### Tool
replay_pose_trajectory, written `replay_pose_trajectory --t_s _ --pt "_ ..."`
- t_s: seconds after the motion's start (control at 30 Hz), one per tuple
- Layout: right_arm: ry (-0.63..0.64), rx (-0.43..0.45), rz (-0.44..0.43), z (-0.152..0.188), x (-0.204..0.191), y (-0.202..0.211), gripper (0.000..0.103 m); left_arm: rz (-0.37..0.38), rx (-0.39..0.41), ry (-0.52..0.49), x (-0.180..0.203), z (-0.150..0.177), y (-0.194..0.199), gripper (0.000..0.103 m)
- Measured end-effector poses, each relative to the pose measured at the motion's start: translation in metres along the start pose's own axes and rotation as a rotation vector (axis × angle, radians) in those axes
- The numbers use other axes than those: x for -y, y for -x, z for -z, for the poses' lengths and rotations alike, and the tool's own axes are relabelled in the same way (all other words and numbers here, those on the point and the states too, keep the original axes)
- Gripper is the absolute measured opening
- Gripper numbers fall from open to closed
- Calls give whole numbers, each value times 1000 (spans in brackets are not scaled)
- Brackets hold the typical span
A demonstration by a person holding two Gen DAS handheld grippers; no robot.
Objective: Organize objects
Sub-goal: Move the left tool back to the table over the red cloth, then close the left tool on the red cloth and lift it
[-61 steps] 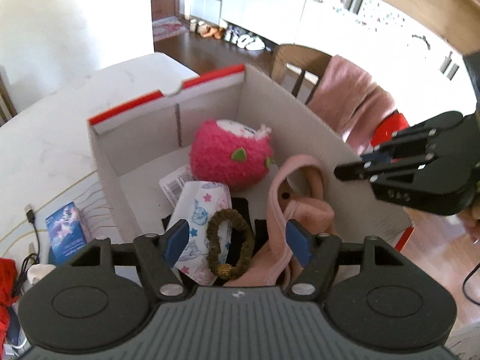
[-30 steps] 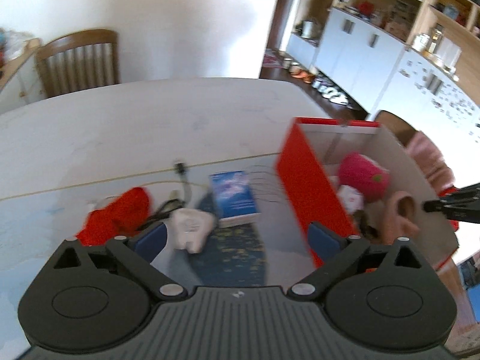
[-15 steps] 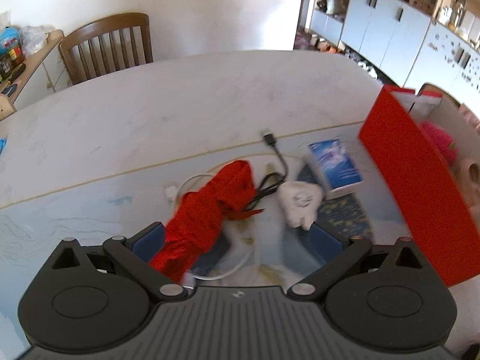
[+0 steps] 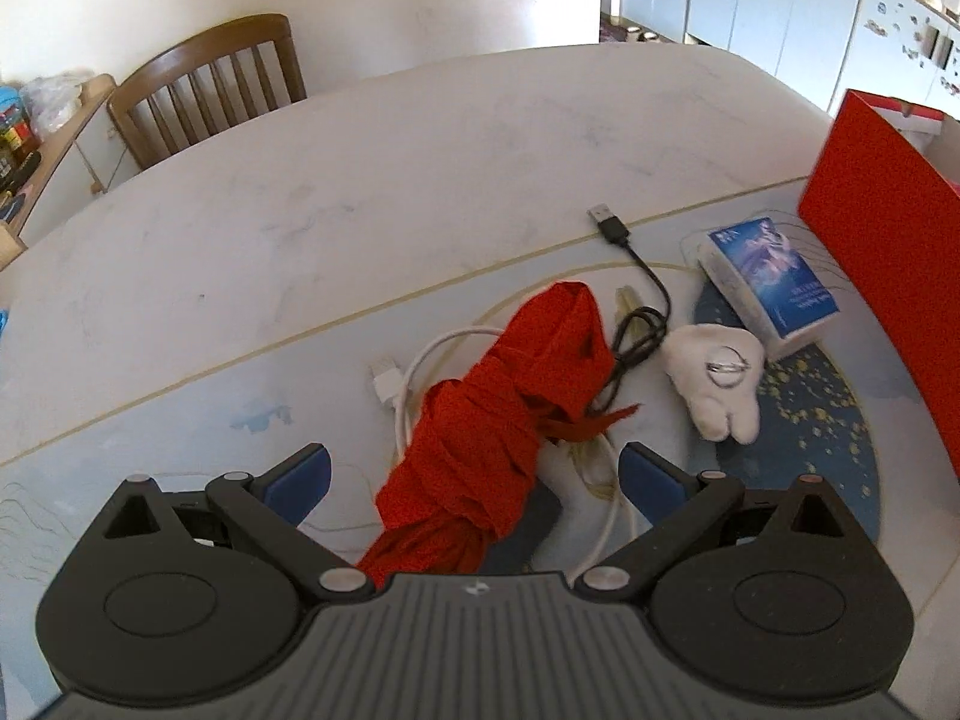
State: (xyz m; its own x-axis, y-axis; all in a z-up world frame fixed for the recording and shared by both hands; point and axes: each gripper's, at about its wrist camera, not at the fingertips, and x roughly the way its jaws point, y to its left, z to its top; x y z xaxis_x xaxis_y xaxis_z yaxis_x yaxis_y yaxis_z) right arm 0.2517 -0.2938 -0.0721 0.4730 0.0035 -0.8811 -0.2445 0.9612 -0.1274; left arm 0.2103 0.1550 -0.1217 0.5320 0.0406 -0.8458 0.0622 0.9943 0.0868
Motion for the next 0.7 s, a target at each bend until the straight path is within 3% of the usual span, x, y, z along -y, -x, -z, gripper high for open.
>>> replay_pose_trajectory --t_s 0.13,0.23,0.33,0.4,0.5,0.7 --pt "0 -5 5 1 -1 0 5 7 10 16 -5 1 -3 101" --pt "-4 -6 6 0 -1 -1 5 11 20 12 -5 2 -3 91" --pt "0 -6 7 0 -1 -1 5 17 13 12 -3 3 -2 73" --pt "-4 -6 5 0 -1 -1 5 39 -1 15 -3 4 -2 55" --pt "-4 -5 2 0 -1 -1 5 19 -6 23 -1 6 1 39" --pt "-2 2 -10 1 2 -1 5 17 1 104 -6 8 14 33"
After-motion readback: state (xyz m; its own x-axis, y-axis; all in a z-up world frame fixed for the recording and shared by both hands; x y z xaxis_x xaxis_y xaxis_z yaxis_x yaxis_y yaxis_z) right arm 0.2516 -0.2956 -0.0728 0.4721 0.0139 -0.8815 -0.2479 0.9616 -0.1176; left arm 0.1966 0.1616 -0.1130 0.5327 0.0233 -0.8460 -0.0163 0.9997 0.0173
